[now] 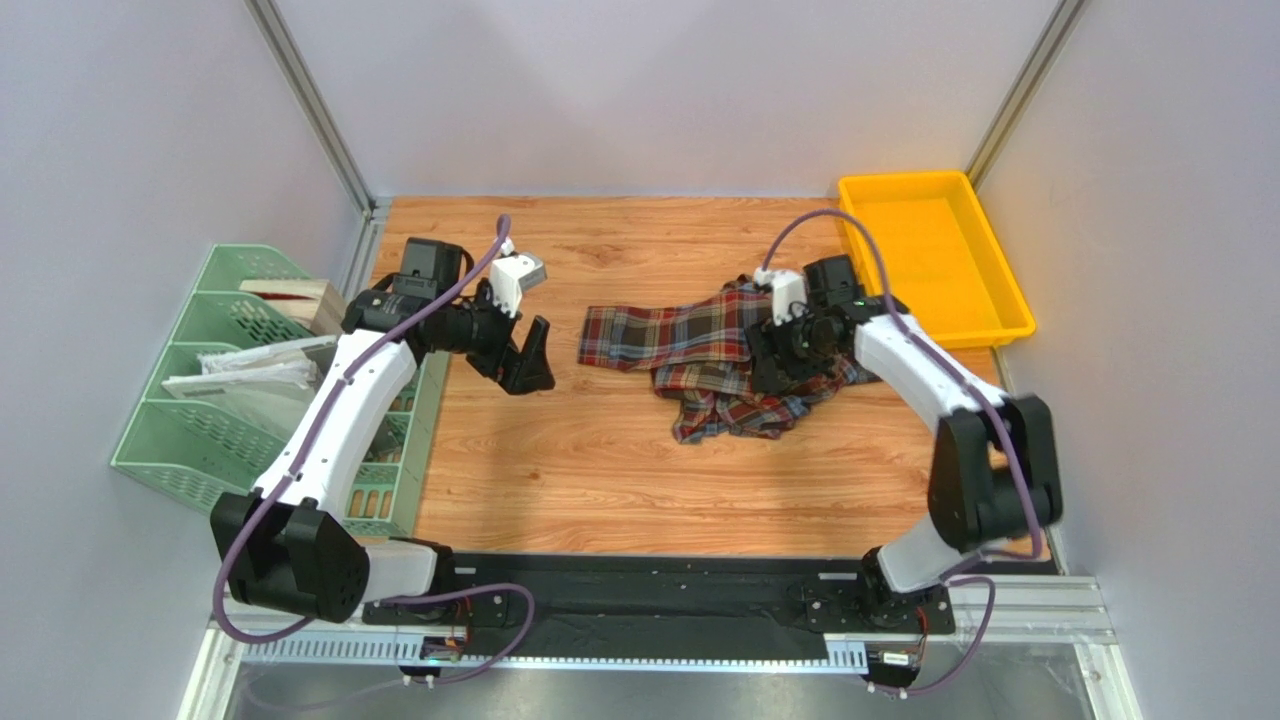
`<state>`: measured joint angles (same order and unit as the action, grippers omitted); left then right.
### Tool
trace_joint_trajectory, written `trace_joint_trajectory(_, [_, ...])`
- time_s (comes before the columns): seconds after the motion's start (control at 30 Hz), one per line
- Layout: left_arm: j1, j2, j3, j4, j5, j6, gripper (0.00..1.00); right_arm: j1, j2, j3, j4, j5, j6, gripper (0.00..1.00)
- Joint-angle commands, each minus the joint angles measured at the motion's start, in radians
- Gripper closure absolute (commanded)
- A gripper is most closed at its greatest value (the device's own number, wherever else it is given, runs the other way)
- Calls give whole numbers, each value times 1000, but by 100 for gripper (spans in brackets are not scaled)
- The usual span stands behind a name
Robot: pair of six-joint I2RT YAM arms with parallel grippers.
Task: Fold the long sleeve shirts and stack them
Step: Move the shirt to the center of the board
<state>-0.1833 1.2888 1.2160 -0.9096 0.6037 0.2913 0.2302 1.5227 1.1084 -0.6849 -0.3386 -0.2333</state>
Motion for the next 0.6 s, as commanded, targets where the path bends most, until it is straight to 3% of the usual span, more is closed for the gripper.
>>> trace_joint_trajectory(0.0, [4, -14, 47, -57, 22, 34, 3, 41, 172, 21, -44, -86, 0, 30])
trace_joint_trajectory(0.13, [25, -14, 57, -92, 18, 17, 3, 102, 306, 76, -16, -149, 57, 34])
trace_joint_trajectory(0.3, [102, 9, 69, -123, 51, 5, 5, 294, 373, 186, 56, -348, 202, 36])
trace_joint_trajectory(0.43, [110, 44, 80, -121, 27, 34, 8, 353, 259, 283, 56, -461, 226, 33])
trace_joint_trajectory(0.57, [108, 145, 157, -40, -25, -13, 8, 302, 98, 271, -50, -374, 149, 27])
